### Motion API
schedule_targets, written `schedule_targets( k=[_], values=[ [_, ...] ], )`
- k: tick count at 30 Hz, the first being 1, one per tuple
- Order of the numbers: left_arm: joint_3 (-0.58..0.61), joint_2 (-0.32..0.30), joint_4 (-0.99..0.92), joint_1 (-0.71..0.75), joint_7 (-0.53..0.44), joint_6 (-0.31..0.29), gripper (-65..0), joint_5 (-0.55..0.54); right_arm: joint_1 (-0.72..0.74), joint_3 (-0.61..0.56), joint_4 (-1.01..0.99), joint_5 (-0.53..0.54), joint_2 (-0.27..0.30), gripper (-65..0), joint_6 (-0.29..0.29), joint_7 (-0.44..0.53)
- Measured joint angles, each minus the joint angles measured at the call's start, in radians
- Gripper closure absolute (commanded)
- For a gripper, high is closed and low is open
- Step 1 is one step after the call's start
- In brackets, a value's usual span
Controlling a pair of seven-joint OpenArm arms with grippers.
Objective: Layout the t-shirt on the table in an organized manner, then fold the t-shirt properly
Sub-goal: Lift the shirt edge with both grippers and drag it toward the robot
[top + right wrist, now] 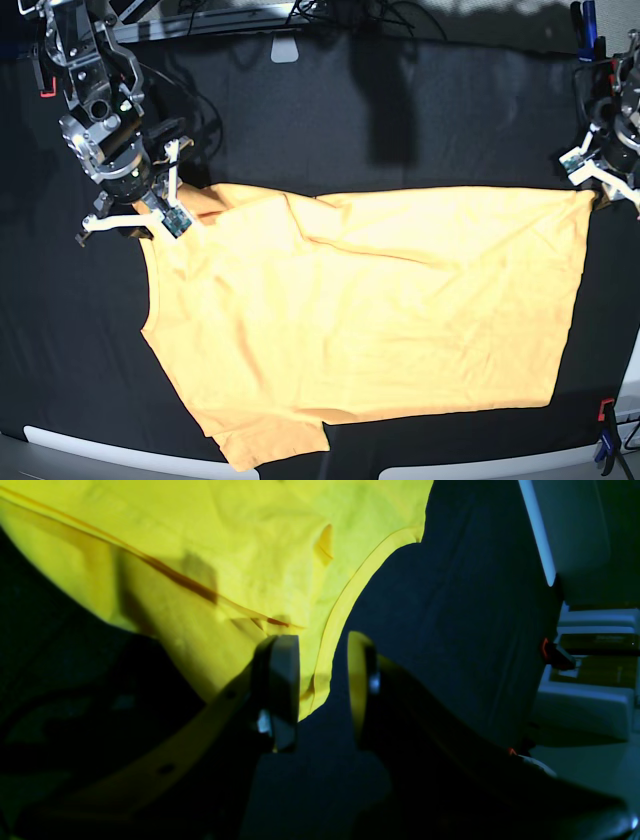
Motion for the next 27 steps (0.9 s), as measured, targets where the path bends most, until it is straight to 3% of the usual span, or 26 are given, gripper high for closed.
schedule_targets(
  k=[6, 10, 15, 17, 22, 27],
  values=[
    [0.0, 0.013, 0.001, -0.006, -0.003, 0.002, -17.4, 0.0, 0.0, 0.0, 0.0, 0.0, 0.0, -16.2, 0.0, -0.008],
    [0.002, 0.017, 0.0, -0.013, 0.012, -0.014, -1.2, 0.0, 0.0, 0.0, 0.0, 0.0, 0.0, -16.2, 0.0, -0.012],
    [0.003, 0.027, 0.001, -0.011, 0.031, -0.021, 0.0, 0.0, 0.0, 0.0, 0.0, 0.005, 0.006, -16.3, 0.002, -0.019],
    [0.0, 0.031, 0.001, -0.011, 0.034, -0.021, 0.0, 0.0, 0.0, 0.0, 0.0, 0.006, 0.014, -17.5, 0.048, -0.019],
    [0.0, 0.041, 0.005, -0.011, 0.08, -0.021, 0.0, 0.0, -0.008, 0.0, 0.0, 0.099, 0.026, -34.0, 0.164, -0.017],
    [0.0, 0.041, 0.005, -0.011, 0.082, -0.021, 0.0, 0.0, -0.014, -0.001, -0.018, 0.084, 0.092, -34.4, 0.211, -0.002]
  ],
)
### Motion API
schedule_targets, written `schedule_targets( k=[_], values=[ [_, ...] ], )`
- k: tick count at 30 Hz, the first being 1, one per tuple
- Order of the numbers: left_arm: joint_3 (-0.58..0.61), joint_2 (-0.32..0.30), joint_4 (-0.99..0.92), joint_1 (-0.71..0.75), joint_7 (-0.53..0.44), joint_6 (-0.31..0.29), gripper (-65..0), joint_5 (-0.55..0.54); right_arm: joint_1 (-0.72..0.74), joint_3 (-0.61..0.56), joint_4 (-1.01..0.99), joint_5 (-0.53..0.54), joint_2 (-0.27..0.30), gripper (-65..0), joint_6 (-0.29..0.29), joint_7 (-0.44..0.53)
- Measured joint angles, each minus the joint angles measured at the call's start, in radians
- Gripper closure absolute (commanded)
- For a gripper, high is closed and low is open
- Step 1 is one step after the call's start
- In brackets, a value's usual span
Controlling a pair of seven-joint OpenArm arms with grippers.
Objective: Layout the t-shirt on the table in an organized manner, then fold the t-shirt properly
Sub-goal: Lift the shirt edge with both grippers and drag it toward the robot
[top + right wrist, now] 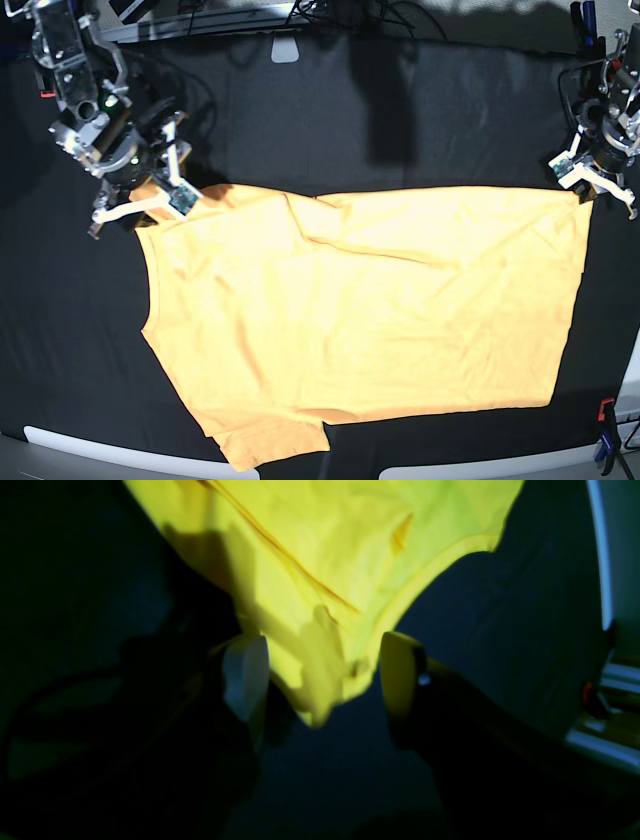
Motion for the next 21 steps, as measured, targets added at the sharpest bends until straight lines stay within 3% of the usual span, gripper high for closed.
schedule_targets(
  k=[4, 10, 15, 21],
  values=[
    [0.0, 0.0, 0.0, 0.0, 0.001, 0.0, 0.0, 0.0, -0.008, 0.0, -0.097, -0.067, 0.035, -34.4, 0.021, 0.091],
    [0.0, 0.0, 0.0, -0.001, 0.001, 0.0, 0.0, 0.0, 0.004, -0.003, -0.203, -0.11, 0.043, -34.2, 0.066, 0.199],
    [0.0, 0.0, 0.0, -0.001, 0.001, 0.0, 0.0, 0.0, 0.054, -0.058, -0.233, -0.111, 0.044, -33.8, 0.09, 0.201],
    [0.0, 0.0, 0.0, 0.0, 0.001, 0.0, 0.0, 0.0, 0.125, -0.155, -0.283, -0.164, 0.044, -24.8, 0.077, 0.174]
  ],
)
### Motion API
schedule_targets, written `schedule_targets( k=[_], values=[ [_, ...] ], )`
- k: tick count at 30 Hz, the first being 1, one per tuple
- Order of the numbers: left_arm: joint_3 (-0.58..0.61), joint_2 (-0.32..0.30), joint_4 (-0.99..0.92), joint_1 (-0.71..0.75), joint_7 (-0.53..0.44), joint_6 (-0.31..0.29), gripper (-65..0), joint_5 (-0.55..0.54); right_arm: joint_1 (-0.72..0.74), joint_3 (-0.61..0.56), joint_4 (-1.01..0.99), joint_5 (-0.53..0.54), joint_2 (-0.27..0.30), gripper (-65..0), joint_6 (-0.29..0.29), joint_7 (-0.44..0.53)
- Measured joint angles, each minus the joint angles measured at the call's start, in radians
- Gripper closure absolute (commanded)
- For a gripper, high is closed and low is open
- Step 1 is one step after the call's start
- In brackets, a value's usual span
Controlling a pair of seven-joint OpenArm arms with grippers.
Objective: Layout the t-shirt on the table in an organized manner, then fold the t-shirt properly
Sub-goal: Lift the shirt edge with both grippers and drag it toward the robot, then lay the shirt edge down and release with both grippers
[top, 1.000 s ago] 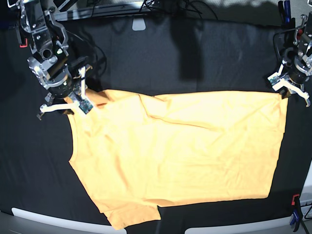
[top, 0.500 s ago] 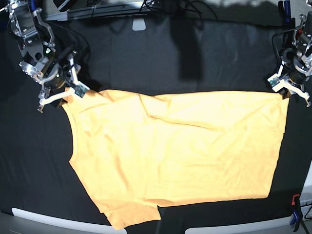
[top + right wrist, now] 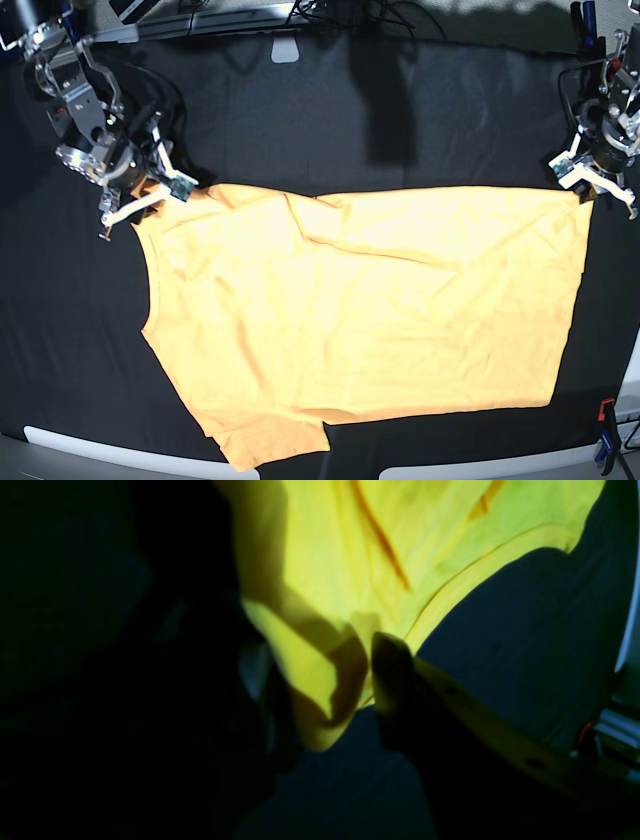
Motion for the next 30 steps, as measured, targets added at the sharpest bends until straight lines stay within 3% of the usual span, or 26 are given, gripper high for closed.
schedule_targets(
  k=[3, 6, 9, 11, 19, 21, 25, 30],
  values=[
    [0.0, 0.0, 0.0, 0.0, 0.0, 0.004, 0.0, -0.027, 0.008, -0.009, -0.01, 0.0, 0.0, -15.9, -0.012, 0.001],
    [0.0, 0.0, -0.005, 0.001, 0.011, 0.079, 0.0, -0.186, 0.006, -0.009, -0.015, 0.003, 0.0, 0.0, -0.038, -0.021],
    [0.002, 0.003, -0.006, 0.001, 0.008, 0.101, 0.0, -0.271, 0.005, -0.01, -0.014, 0.022, -0.001, 0.0, -0.101, -0.087],
    [0.005, -0.002, -0.006, 0.008, 0.003, 0.103, 0.0, -0.301, -0.001, -0.01, -0.006, 0.02, 0.015, 0.0, -0.112, -0.086],
    [0.006, -0.104, 0.042, 0.124, -0.023, 0.102, 0.0, -0.443, -0.181, -0.002, 0.155, 0.155, 0.205, 0.0, -0.181, -0.158],
    [0.005, -0.124, 0.082, 0.179, -0.014, 0.112, 0.0, -0.443, -0.236, 0.027, 0.186, 0.151, 0.204, 0.0, -0.18, -0.184],
    [0.005, -0.135, 0.174, 0.29, 0.064, 0.201, 0.0, -0.437, -0.37, 0.113, 0.252, 0.132, 0.199, 0.0, -0.184, -0.202],
    [-0.022, -0.15, 0.256, 0.415, 0.075, 0.212, 0.0, -0.429, -0.546, 0.232, 0.31, 0.132, 0.196, 0.0, -0.184, -0.202]
  ],
)
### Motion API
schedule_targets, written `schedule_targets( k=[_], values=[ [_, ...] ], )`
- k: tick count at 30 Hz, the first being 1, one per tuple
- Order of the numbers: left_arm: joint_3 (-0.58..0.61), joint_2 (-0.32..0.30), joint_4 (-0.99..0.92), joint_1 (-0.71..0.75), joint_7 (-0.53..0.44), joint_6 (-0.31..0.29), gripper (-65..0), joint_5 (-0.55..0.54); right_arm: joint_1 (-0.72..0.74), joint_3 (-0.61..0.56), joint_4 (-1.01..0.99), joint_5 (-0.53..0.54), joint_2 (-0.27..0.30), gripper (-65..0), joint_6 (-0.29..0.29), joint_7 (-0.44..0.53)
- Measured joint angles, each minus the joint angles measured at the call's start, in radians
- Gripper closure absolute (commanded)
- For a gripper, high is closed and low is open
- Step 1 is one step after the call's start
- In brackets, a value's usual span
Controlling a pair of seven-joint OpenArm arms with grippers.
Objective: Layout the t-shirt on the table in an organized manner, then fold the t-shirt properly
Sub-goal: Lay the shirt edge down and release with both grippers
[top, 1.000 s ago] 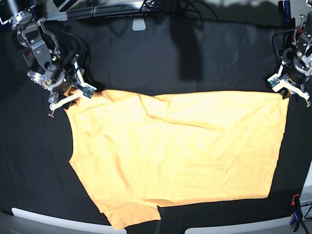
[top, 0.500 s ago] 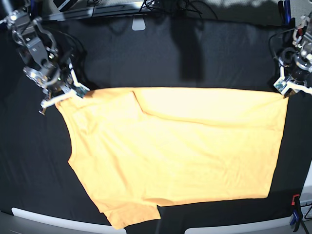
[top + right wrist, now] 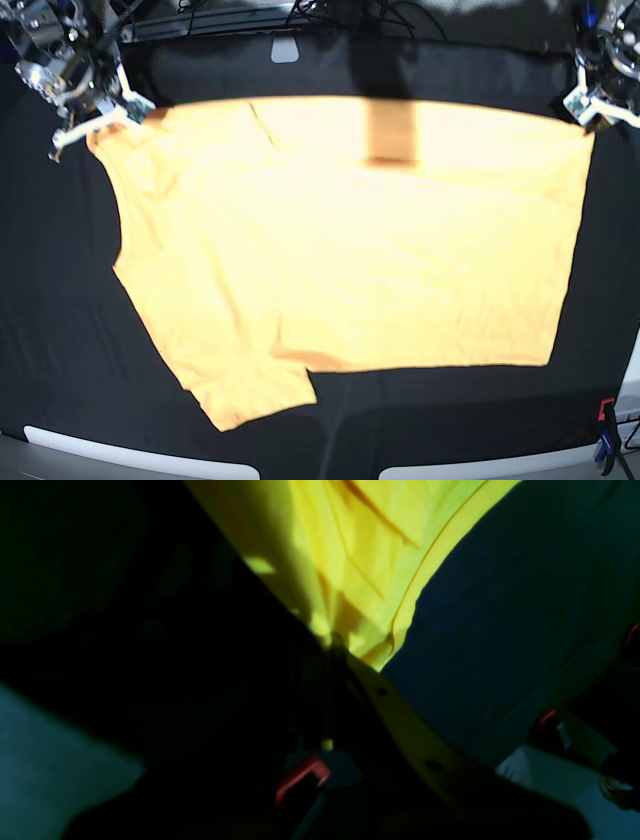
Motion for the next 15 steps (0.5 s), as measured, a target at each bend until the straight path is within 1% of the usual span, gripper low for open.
schedule_targets(
  k=[3, 7, 12, 14, 15],
  values=[
    [-0.048, 0.0, 0.043, 0.081, 0.0, -0.008, 0.0, -0.006, -0.09, 0.057, 0.019, 0.0, 0.0, 0.0, 0.0, 0.001],
    [-0.135, 0.0, 0.093, 0.196, -0.017, -0.02, 0.0, -0.01, -0.175, 0.114, 0.039, 0.0, -0.006, 0.0, 0.001, 0.001],
    [-0.208, 0.0, 0.122, 0.302, -0.073, -0.029, 0.0, -0.012, -0.203, 0.143, 0.044, -0.017, -0.056, 0.0, 0.0, 0.003],
    [-0.212, 0.0, 0.128, 0.311, -0.076, -0.029, 0.0, -0.013, -0.202, 0.145, 0.043, -0.016, -0.076, 0.0, -0.021, -0.001],
    [-0.213, 0.0, 0.131, 0.308, -0.075, -0.029, 0.0, -0.013, -0.203, 0.145, 0.043, -0.015, -0.085, 0.0, -0.022, -0.004]
  ],
)
